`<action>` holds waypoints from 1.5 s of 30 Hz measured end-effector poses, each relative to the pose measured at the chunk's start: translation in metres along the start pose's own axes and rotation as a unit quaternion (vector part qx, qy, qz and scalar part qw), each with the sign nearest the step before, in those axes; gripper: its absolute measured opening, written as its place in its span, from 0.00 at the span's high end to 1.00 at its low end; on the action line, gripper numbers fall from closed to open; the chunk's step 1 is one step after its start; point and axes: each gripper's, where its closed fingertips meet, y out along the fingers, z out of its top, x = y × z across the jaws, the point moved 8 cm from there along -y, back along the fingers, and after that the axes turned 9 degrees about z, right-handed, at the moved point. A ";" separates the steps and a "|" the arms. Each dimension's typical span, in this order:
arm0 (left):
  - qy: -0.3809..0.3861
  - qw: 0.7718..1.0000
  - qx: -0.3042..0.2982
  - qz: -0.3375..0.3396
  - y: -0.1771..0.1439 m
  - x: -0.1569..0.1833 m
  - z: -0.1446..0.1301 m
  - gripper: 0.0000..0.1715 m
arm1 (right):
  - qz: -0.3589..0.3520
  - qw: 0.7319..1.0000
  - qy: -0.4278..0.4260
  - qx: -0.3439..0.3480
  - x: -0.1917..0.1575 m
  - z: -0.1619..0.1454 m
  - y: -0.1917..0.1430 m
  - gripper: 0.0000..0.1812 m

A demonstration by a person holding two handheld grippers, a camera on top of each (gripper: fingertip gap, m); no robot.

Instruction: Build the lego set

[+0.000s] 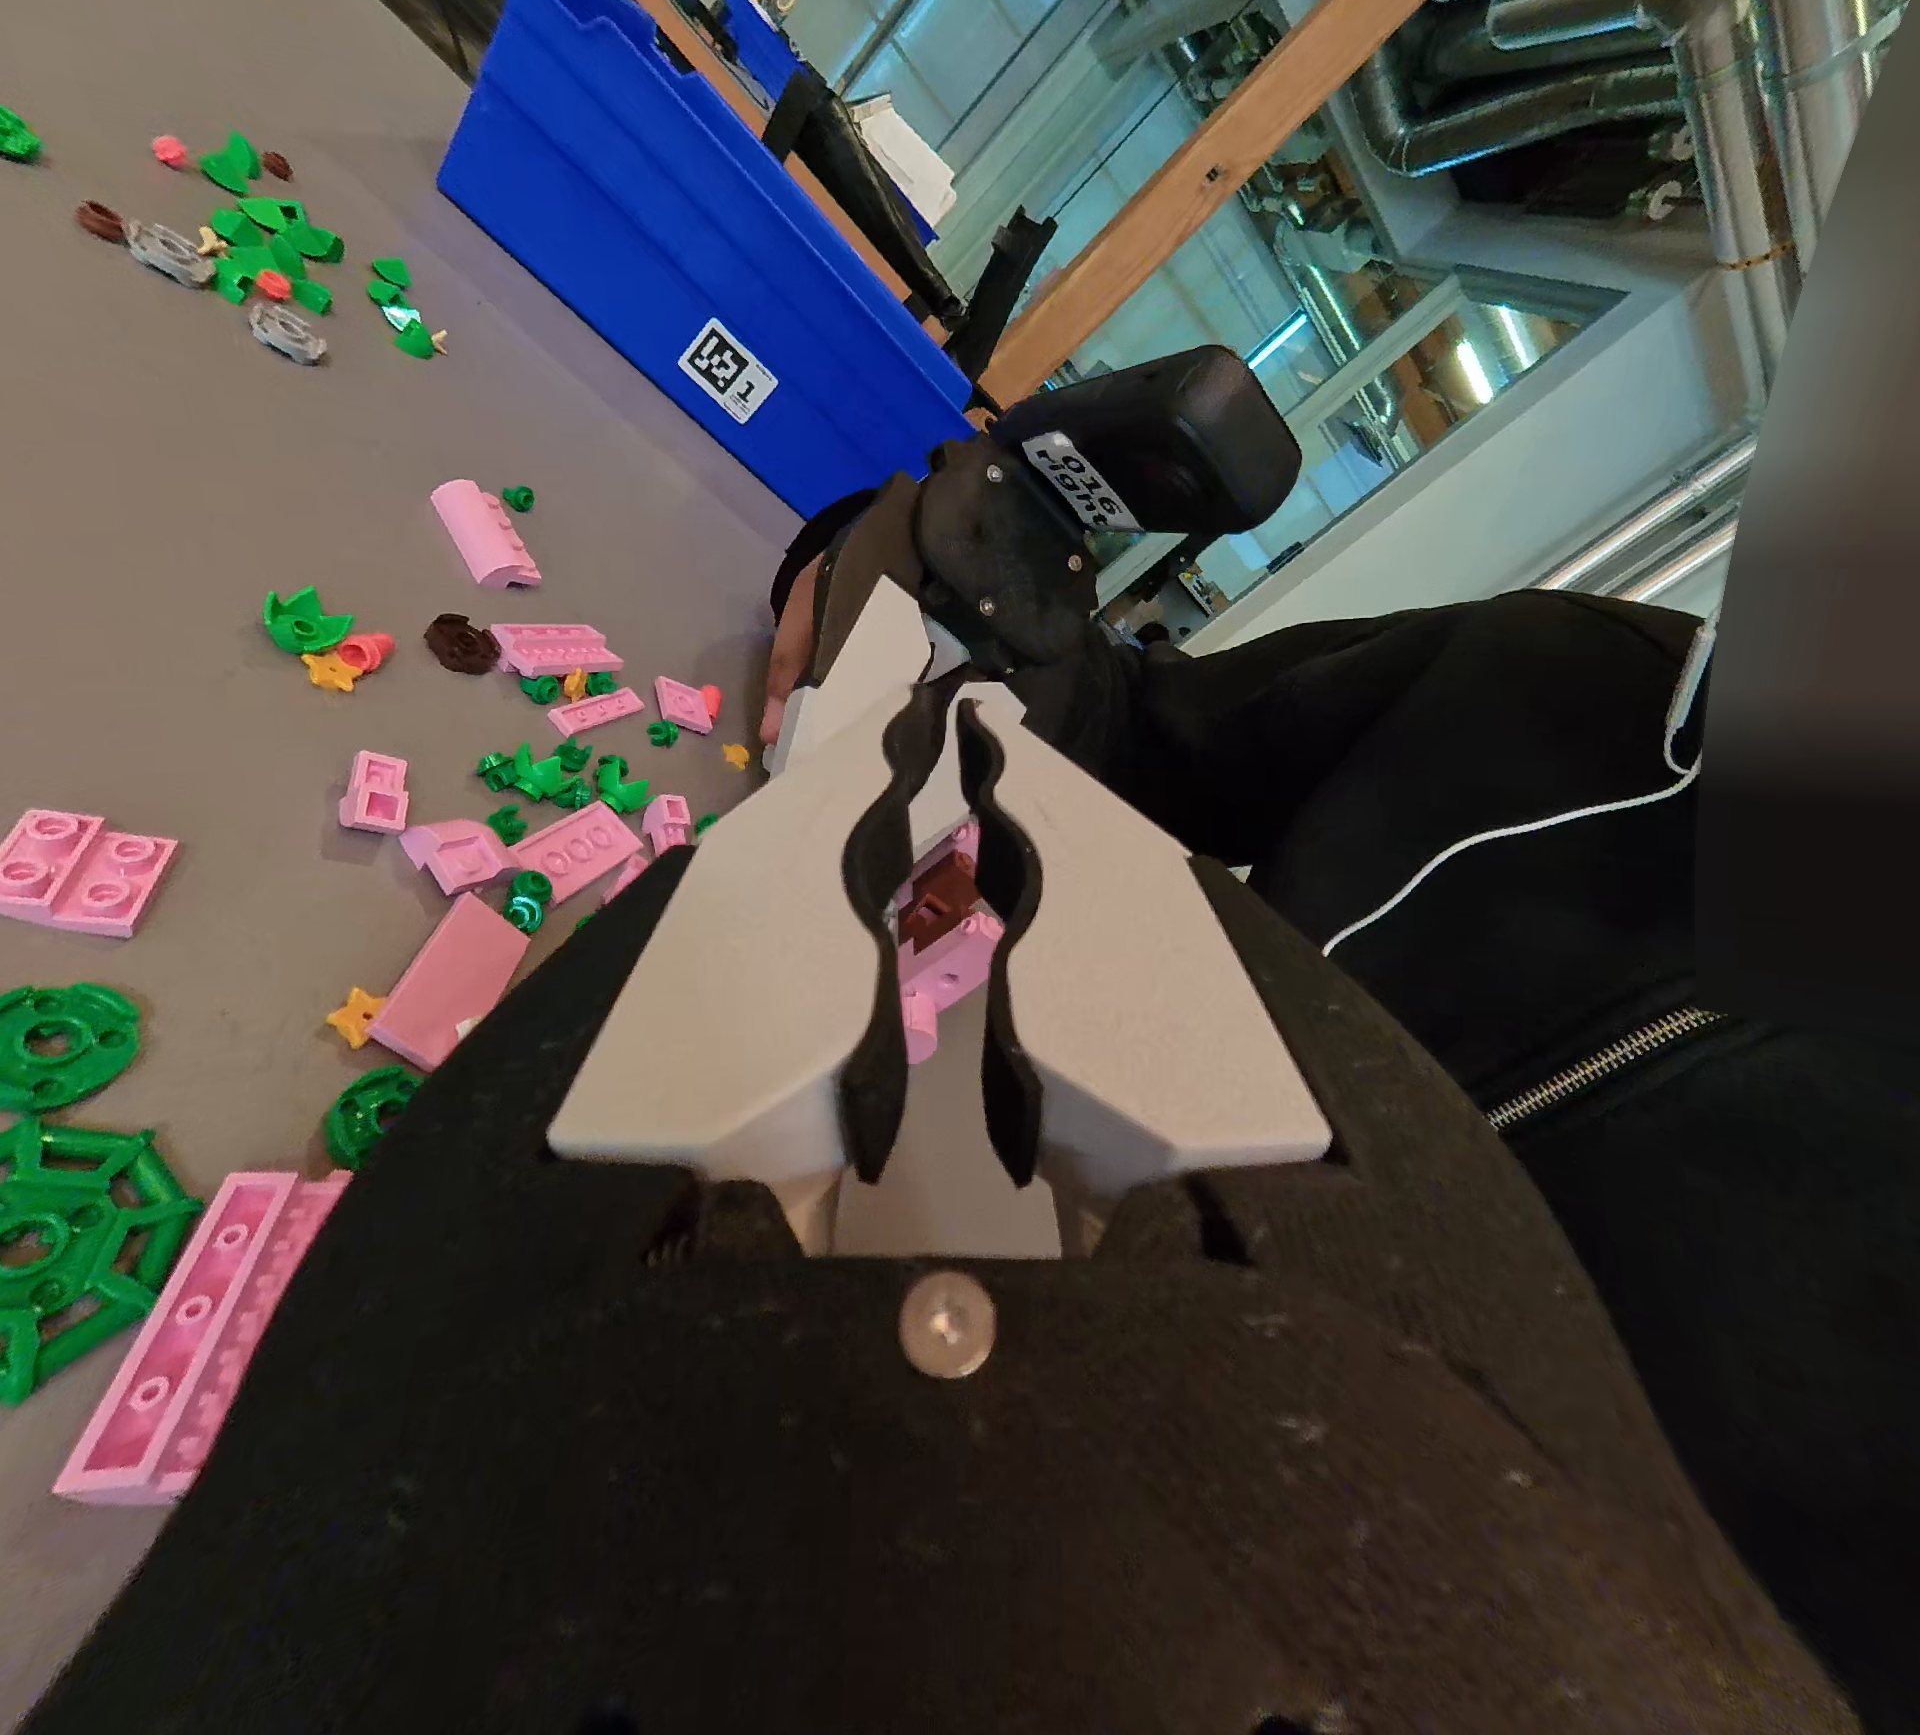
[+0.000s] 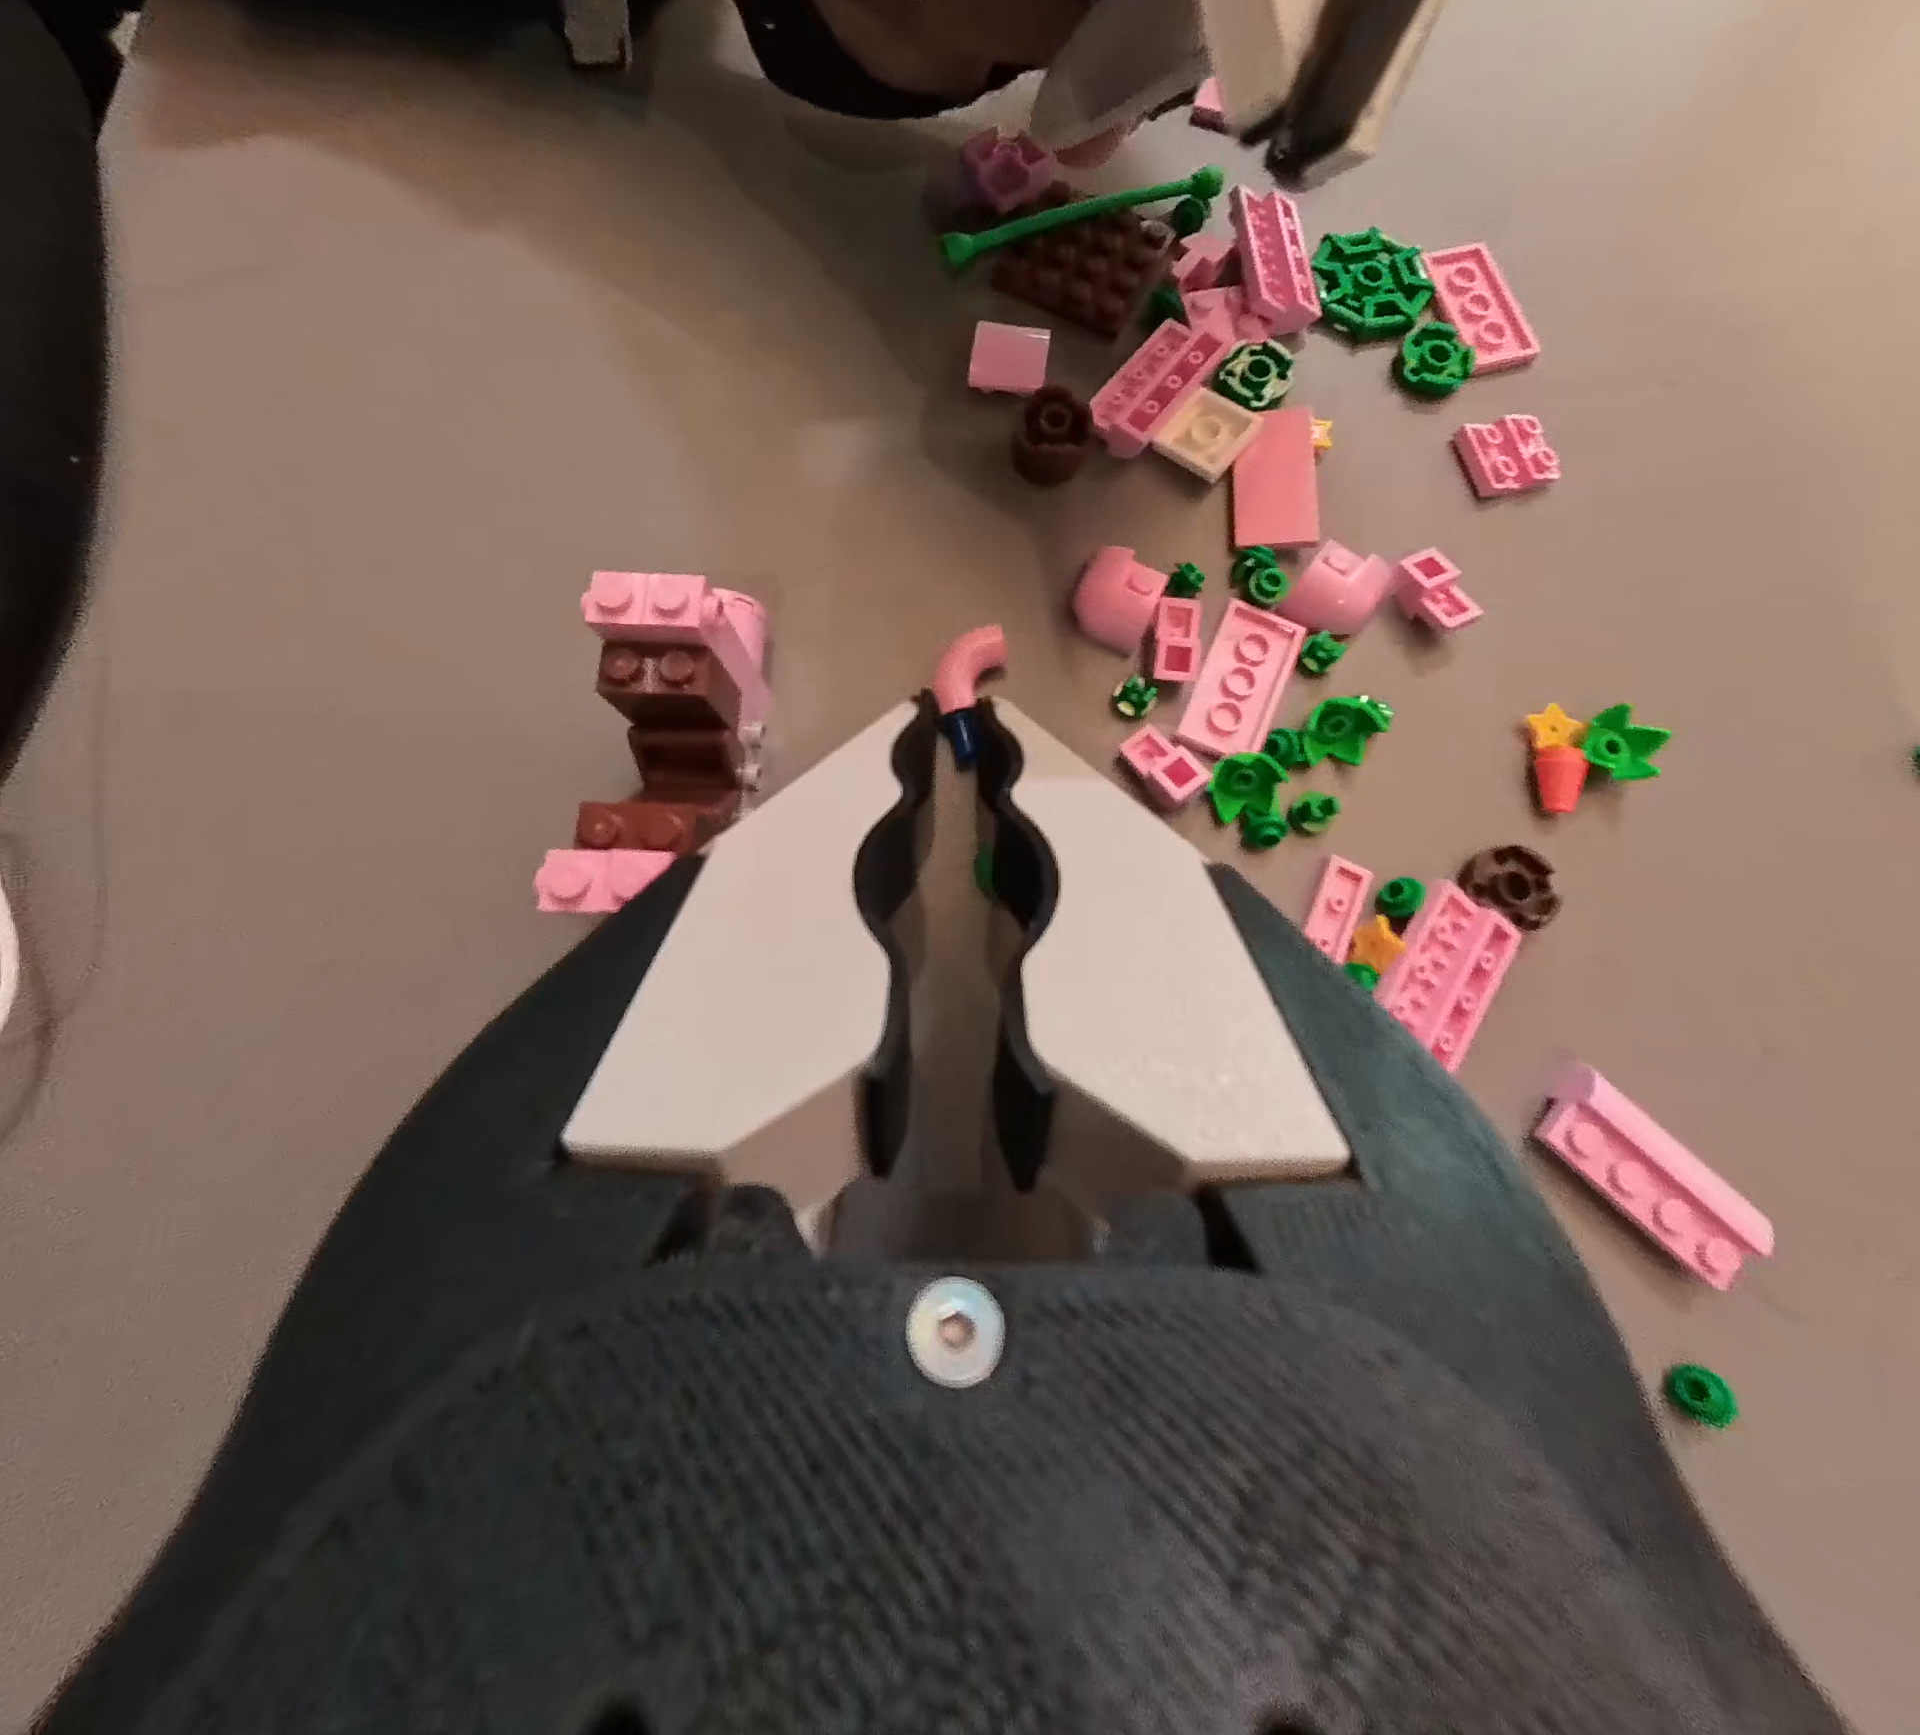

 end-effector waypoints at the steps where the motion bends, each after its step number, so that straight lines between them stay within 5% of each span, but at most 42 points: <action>1: 0.001 1.000 0.004 0.002 -0.001 0.000 0.001 0.97 | -0.006 1.000 -0.001 0.010 0.001 0.001 -0.002 0.97; 8: -0.025 0.999 0.028 0.001 0.001 -0.002 0.001 0.84 | -0.190 0.966 -0.110 0.136 0.003 0.027 -0.050 0.97; 16: -0.098 0.993 0.029 -0.051 0.018 -0.004 -0.011 0.88 | -0.282 0.933 -0.211 0.077 -0.012 0.037 -0.040 0.97; 21: -0.093 0.994 0.035 -0.041 0.017 -0.003 -0.010 0.97 | -0.276 0.934 -0.205 0.097 -0.015 0.040 -0.040 0.97; 33: -0.128 0.984 0.042 -0.113 0.013 0.003 -0.008 0.98 | -0.206 0.943 -0.169 0.199 -0.018 0.043 -0.053 0.98; 45: -0.134 0.980 0.027 -0.144 0.016 0.008 -0.010 0.98 | -0.183 0.944 -0.177 0.212 -0.022 0.043 -0.054 0.99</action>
